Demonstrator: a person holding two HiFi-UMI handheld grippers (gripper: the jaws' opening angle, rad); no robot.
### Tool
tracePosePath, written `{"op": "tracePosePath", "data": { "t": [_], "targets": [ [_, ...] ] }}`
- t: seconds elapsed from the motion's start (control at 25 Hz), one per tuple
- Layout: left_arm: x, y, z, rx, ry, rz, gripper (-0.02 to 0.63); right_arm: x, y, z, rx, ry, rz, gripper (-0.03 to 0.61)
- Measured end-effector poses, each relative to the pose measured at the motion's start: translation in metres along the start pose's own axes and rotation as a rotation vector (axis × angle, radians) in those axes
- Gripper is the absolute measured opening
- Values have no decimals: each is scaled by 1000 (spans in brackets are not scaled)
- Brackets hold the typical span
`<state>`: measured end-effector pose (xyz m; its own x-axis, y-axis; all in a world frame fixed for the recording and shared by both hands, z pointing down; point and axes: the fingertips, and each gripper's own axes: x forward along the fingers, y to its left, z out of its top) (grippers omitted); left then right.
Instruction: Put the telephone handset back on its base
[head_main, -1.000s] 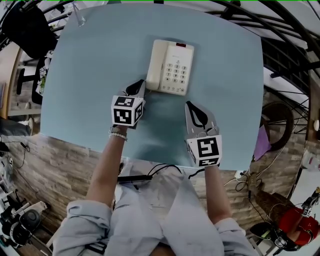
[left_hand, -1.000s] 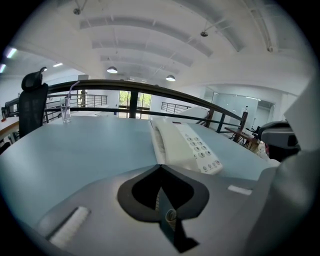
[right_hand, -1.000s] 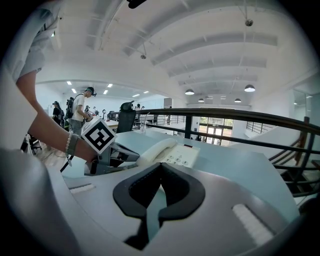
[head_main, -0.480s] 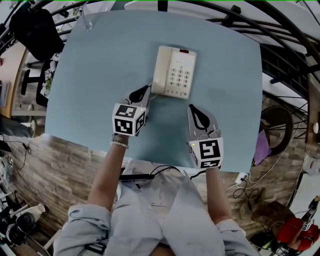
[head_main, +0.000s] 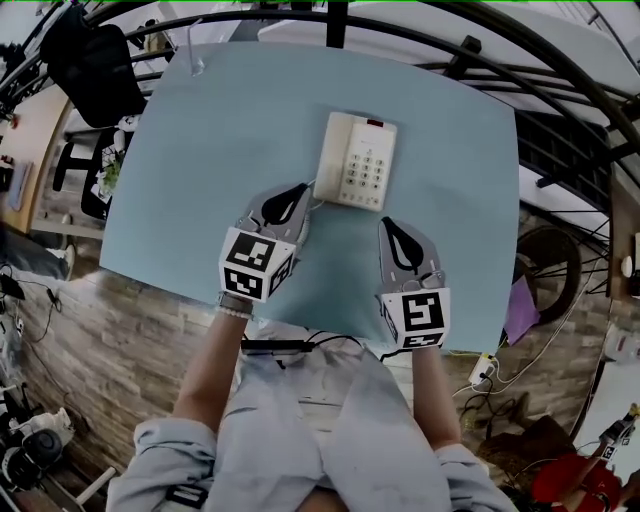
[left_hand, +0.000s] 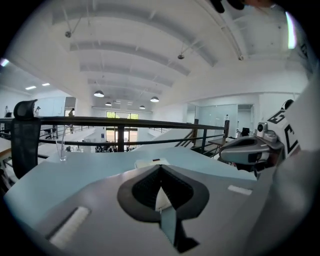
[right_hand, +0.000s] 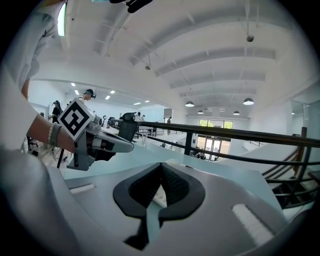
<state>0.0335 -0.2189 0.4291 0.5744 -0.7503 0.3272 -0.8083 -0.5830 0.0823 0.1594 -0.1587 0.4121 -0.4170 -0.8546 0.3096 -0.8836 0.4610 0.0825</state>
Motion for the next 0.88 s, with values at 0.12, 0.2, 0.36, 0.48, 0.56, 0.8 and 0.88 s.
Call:
{"op": "tracePosePath", "data": {
  "t": [0.12, 0.2, 0.36, 0.48, 0.56, 0.8, 0.88],
  "targets": [
    [-16, -6, 21, 31, -45, -10, 3, -8, 2, 15, -12, -30, -8, 5],
    [-24, -10, 34, 50, -72, -14, 3, -12, 1, 26, -21, -51, -12, 5],
    [-39, -18, 54, 85, -124, -23, 3, -20, -1, 44, -43, -85, -21, 5],
    [-52, -21, 65, 96, -150, -28, 3, -26, 1, 54, -47, -108, -27, 5],
    [-57, -23, 70, 97, -161, -31, 3, -30, 3, 59, -51, -118, -25, 5],
    [-76, -21, 80, 93, -200, -13, 3, -34, 10, 68, -84, -114, -3, 5],
    [-80, -23, 79, 101, -205, -12, 3, -37, 10, 70, -90, -116, -6, 5]
  ]
}}
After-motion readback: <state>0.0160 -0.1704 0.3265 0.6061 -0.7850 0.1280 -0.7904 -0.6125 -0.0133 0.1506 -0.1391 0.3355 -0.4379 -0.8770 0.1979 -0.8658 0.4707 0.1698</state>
